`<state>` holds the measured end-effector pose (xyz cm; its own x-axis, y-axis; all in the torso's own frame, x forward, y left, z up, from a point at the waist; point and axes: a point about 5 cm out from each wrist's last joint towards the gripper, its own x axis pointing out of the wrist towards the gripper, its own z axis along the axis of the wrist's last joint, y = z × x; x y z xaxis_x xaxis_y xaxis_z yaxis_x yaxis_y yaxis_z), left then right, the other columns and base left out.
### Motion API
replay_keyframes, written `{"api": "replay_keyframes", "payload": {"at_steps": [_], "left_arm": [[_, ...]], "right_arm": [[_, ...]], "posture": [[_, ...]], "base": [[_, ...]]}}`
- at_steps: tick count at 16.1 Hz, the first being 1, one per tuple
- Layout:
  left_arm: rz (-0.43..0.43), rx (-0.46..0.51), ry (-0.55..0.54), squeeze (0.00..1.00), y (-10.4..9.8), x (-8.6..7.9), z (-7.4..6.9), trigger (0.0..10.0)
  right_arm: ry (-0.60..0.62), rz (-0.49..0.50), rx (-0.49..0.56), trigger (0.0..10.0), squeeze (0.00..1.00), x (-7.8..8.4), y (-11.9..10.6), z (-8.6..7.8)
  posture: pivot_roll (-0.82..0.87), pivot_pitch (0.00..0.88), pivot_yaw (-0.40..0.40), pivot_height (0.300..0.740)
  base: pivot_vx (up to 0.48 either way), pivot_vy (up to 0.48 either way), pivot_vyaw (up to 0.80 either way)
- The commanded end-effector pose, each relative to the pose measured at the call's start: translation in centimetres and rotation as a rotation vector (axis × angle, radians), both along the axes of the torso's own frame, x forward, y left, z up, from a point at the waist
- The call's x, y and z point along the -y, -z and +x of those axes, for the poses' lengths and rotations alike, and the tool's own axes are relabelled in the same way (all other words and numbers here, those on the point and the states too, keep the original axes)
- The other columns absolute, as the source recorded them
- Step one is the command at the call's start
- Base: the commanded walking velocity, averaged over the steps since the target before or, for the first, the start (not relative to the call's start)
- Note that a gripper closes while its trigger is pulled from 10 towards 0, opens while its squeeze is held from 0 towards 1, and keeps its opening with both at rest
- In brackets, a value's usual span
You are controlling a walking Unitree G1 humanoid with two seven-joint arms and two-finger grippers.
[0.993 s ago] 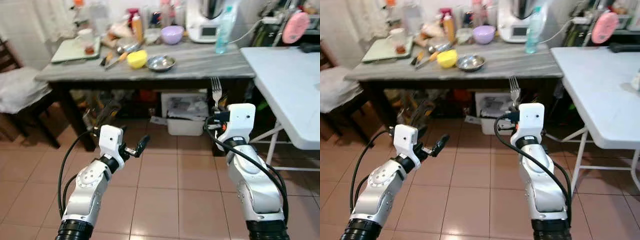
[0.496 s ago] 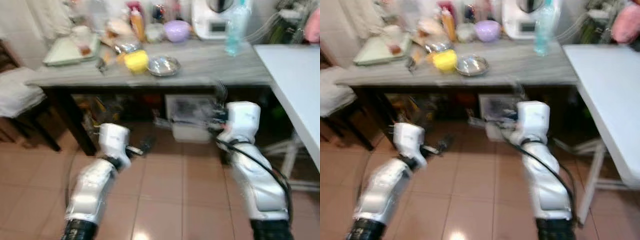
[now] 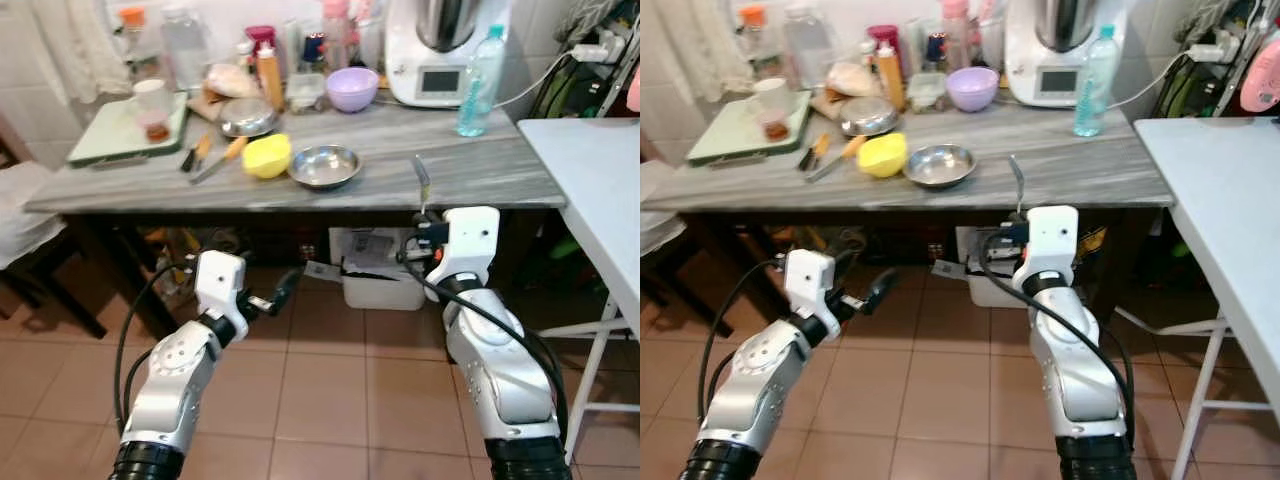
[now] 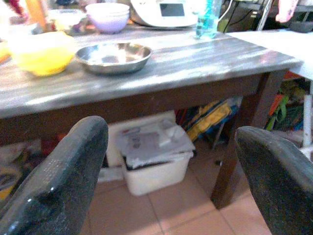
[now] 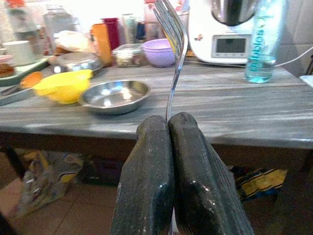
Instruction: Setting the table
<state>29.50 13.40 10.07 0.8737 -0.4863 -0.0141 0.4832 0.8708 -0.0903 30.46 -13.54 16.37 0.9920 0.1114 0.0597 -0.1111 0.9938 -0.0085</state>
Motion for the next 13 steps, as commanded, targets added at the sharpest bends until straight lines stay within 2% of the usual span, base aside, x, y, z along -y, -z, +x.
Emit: {"api": "replay_keyframes", "payload": {"at_steps": [1,13], "left_arm": [[0.014,0.002,0.002,0.0,-0.21,-0.05,0.06,10.0],[0.016,-0.011,0.023,0.0,0.02,0.44,-0.11,10.0]], "right_arm": [[0.004,0.001,0.016,10.0,0.0,0.12,-0.38,0.08],[0.024,-0.005,0.013,10.0,0.0,0.52,-0.35,-0.04]], "posture": [[-0.08,0.0,0.072,0.74],[-0.09,0.0,0.075,0.74]], "base": [[0.48,0.0,0.0],[0.48,0.0,0.0]]}}
